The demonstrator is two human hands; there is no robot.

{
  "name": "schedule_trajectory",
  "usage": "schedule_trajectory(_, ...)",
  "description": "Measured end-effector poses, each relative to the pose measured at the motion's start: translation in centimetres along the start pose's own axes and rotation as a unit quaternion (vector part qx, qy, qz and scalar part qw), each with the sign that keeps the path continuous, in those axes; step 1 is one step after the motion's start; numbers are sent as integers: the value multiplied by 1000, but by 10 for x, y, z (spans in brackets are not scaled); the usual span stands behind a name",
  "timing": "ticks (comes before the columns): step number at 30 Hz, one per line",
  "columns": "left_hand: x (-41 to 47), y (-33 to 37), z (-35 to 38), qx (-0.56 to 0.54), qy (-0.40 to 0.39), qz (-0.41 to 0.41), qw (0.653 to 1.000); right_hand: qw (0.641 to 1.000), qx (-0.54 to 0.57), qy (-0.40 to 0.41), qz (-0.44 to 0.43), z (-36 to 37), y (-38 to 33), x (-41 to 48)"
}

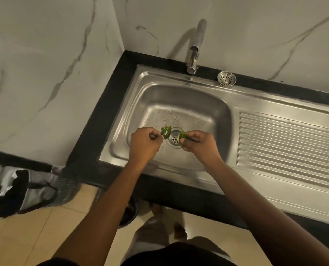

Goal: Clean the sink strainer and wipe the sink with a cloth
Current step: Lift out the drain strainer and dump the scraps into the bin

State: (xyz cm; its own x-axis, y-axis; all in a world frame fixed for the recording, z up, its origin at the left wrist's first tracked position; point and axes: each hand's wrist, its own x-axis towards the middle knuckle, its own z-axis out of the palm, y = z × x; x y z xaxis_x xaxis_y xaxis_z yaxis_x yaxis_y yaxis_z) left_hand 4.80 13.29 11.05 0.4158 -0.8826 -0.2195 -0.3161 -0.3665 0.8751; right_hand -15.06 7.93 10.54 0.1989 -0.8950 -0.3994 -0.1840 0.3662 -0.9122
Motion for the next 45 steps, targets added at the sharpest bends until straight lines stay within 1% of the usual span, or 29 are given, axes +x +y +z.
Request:
schedule_trajectory(6, -80, 9, -22, -55, 59, 8, 997, 995, 32, -77, -57, 4, -18, -60)
schedule_trajectory(11, -140, 4, -53, -61, 135, 13, 989, 986, 10, -142, -91, 26, -24, -100)
schedule_trajectory(16, -191, -22, -88, -53, 206, -14, 977, 975, -14, -207, -74, 64, -18, -139)
schedule_trajectory(21, -233, -74, -119, -27, 251, -51, 966, 964, -62, -254, -50, 117, 9, -163)
schedule_trajectory(23, -242, -98, -131, -14, 257, -70, 964, 961, -85, -259, -36, 140, 25, -167)
schedule_trajectory(26, -250, -138, -142, -14, 255, -118, 960, 960, -136, -245, -8, 174, 53, -170)
schedule_trajectory(29, -253, -177, -151, -22, 237, -158, 958, 957, -174, -230, 30, 206, 83, -172)
schedule_trajectory(34, -252, -232, -157, -4, 193, -210, 958, 943, -247, -210, 74, 252, 127, -169)
schedule_trajectory(38, -249, -261, -157, 26, 170, -237, 956, 921, -323, -196, 92, 276, 158, -158)
schedule_trajectory(42, -241, -282, -153, 40, 155, -272, 949, 912, -355, -173, 112, 296, 181, -145)
schedule_trajectory(45, -233, -295, -150, 37, 151, -289, 944, 894, -385, -197, 120, 310, 193, -133)
